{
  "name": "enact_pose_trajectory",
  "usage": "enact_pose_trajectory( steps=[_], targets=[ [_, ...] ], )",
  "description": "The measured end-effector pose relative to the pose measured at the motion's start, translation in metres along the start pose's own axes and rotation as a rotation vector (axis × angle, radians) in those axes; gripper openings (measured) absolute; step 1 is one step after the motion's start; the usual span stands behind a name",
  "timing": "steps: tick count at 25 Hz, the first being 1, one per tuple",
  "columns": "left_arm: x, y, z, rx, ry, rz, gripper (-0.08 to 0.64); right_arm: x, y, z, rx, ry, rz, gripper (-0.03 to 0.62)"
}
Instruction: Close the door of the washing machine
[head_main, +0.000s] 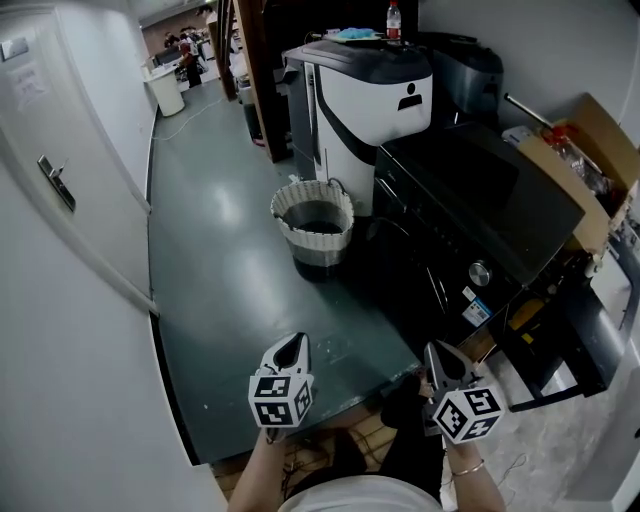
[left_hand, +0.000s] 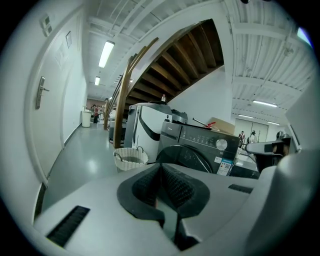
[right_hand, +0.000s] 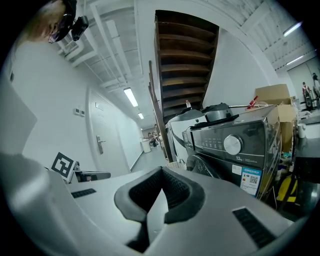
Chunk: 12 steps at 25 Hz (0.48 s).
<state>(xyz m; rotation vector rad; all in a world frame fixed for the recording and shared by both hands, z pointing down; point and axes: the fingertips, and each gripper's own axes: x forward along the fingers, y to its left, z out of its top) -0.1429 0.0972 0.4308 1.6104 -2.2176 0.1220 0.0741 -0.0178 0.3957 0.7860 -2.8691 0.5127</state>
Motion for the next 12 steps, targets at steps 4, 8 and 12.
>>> enact_pose_trajectory(
  steps=[4,8,12],
  targets=[
    [-0.012,0.012,-0.007,-0.030,0.004,0.021,0.025,0.000,0.004,-0.005,-0.013,0.015,0.006,0.005],
    [-0.014,0.021,-0.012,-0.046,0.013,0.032,0.025,0.005,0.004,-0.009,-0.018,0.027,0.011,0.005],
    [-0.006,0.031,-0.011,-0.020,0.009,0.025,0.025,0.016,0.002,-0.016,-0.005,0.010,0.000,0.005]
  ],
)
